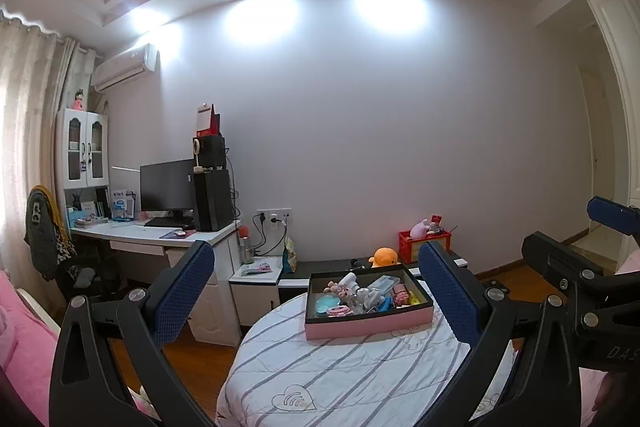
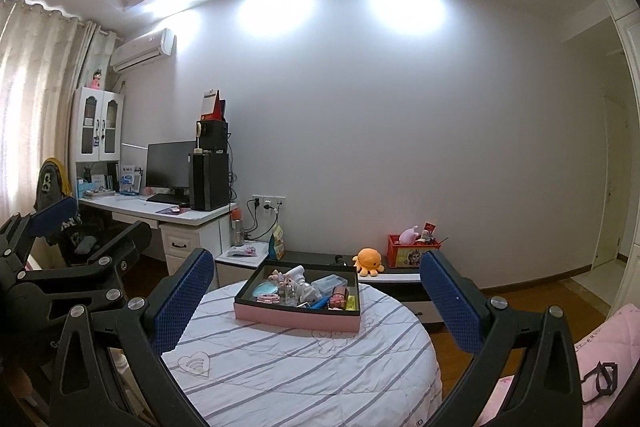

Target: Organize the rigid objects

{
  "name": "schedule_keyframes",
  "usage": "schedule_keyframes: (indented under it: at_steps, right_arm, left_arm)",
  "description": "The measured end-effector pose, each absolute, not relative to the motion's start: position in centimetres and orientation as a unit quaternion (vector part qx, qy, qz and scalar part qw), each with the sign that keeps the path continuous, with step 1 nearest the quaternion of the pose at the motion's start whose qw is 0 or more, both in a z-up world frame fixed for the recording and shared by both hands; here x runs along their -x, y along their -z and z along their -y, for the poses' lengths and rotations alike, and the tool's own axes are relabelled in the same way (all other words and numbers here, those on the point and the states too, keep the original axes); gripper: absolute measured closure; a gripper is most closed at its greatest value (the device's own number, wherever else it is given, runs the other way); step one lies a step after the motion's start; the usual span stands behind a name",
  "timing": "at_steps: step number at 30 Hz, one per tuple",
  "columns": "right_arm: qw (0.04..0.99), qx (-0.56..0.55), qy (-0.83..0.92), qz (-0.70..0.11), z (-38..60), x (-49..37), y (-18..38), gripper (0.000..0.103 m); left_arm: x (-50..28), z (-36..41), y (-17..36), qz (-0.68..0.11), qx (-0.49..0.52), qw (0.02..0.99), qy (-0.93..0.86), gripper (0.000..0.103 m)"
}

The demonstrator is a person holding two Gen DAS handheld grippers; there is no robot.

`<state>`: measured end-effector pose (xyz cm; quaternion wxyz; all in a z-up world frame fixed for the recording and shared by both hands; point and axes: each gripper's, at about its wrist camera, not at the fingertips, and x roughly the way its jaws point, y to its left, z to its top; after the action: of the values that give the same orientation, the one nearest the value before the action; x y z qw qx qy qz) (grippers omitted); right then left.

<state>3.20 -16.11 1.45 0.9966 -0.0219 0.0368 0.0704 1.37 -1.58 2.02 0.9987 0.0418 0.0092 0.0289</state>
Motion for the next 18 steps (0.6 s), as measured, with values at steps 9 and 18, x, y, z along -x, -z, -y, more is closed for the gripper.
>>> schedule_keyframes:
  at_steps: [9,18]
  right_arm:
    - [0.997,0.023,-0.067,-0.042,16.14,-3.16,-1.27,0.000]
    - [0.996,0.021,-0.067,-0.046,16.03,-3.12,-1.35,0.000]
  left_arm:
    - [-1.66,1.69,-1.89,-0.015,-0.044,0.999,-0.026,0.000]
    - [-1.74,1.68,-1.80,-0.014,-0.045,0.999,-0.027,0.000]
